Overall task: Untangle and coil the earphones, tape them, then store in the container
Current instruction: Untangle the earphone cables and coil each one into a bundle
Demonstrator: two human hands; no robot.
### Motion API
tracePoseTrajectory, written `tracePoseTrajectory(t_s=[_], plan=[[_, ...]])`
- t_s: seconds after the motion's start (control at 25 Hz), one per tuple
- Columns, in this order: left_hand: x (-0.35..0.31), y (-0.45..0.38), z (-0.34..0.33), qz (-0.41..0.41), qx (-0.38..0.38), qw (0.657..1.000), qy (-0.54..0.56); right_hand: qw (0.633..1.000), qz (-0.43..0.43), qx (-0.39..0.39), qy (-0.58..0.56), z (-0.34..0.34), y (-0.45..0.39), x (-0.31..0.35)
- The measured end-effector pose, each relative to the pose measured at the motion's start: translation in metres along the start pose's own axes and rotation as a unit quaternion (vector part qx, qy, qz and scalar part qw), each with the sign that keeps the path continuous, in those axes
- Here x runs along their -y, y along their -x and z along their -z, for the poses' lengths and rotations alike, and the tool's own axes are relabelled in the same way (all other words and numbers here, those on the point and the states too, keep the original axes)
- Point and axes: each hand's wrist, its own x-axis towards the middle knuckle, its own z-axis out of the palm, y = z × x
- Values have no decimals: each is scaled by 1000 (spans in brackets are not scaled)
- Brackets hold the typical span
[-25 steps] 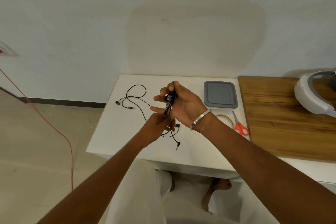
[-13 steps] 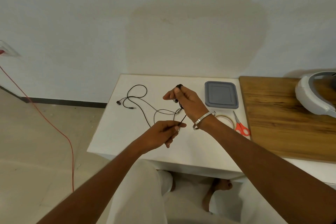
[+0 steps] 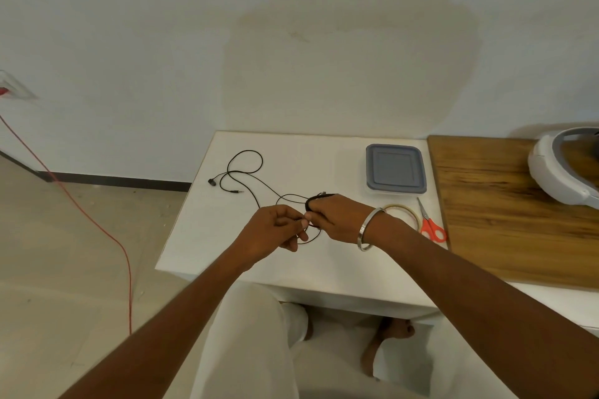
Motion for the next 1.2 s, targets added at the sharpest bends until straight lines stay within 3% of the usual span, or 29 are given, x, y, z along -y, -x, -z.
tracePoseTrajectory(t_s=[0.28,0.52,0.8,0.96,1.2], plan=[[10,5,-7,49,-51,984,161,996,20,59,56,-4,7,4],[16,5,-16,143,-141,919,338,988,49,62,133,-15,10,14],[17,5,-17,140,-173,948,227,976,87,36,197,-28,6,12],[14,5,-13,162,-119,967,155,971,103,43,213,-37,9,14],[10,1,-9,205,-74,968,123,973,92,8,213,-49,15,15]])
